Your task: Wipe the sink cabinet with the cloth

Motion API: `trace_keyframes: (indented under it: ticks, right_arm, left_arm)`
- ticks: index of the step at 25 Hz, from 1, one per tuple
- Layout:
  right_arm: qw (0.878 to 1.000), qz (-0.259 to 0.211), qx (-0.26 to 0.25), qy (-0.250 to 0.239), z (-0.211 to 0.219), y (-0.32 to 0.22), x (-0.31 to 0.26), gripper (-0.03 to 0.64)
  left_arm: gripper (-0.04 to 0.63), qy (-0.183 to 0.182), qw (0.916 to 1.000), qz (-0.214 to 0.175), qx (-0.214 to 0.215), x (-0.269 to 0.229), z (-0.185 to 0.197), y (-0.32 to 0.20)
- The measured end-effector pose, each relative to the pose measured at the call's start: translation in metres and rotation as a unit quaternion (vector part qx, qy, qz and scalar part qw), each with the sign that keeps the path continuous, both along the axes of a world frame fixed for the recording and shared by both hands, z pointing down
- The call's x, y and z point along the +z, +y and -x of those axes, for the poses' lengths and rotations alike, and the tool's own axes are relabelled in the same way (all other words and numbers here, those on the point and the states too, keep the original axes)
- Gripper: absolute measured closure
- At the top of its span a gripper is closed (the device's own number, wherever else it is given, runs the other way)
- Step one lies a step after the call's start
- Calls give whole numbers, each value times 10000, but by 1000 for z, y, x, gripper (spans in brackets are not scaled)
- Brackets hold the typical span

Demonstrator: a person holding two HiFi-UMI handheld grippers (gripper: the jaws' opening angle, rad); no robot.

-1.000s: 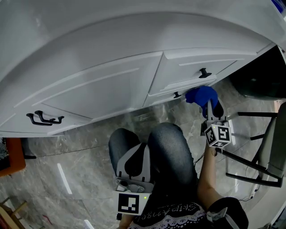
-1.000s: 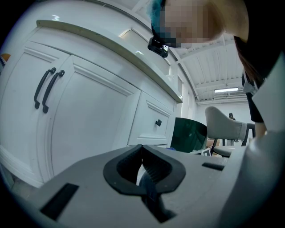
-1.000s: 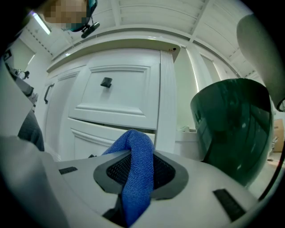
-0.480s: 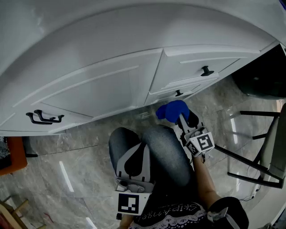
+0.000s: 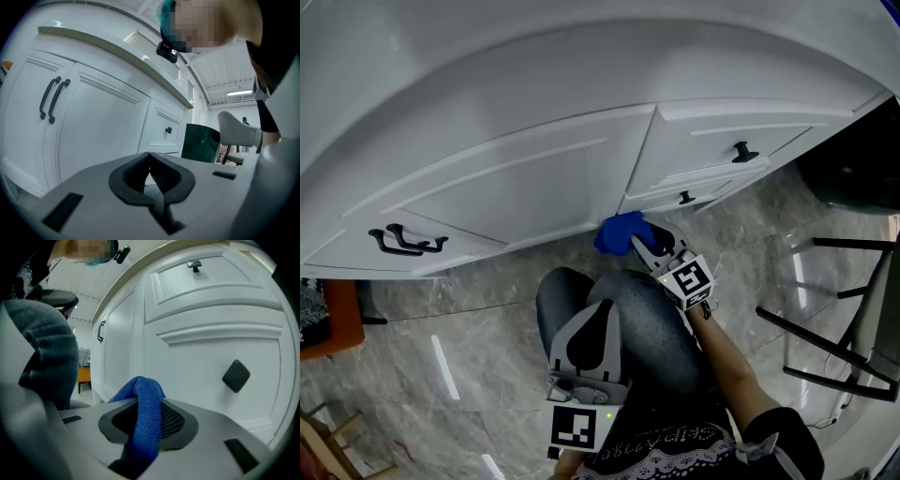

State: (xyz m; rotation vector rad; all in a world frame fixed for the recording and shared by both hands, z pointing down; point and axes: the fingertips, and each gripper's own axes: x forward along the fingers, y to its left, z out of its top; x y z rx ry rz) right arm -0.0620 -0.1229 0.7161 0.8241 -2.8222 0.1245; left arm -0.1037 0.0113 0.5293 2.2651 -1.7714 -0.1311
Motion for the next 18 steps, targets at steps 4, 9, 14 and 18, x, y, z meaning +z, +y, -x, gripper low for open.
trace_keyframes:
  ticks: [4, 9, 14, 18]
  right_arm:
    - [10000, -40, 48, 33, 1, -8, 7, 505]
    - [9996, -54, 218, 143, -10, -15, 7, 503]
    - [9975, -35, 670, 227, -36, -29, 9, 503]
    - [9958, -61, 873, 282, -55, -39, 9, 503]
  left_arm:
    - [591, -1, 10000, 45, 43, 3, 0, 0]
    - [591, 46, 9999, 46, 88, 4, -2, -3]
    - [591, 82, 9999, 48, 110, 4, -3, -5]
    - [591, 79, 9999, 54, 128, 6, -4, -6]
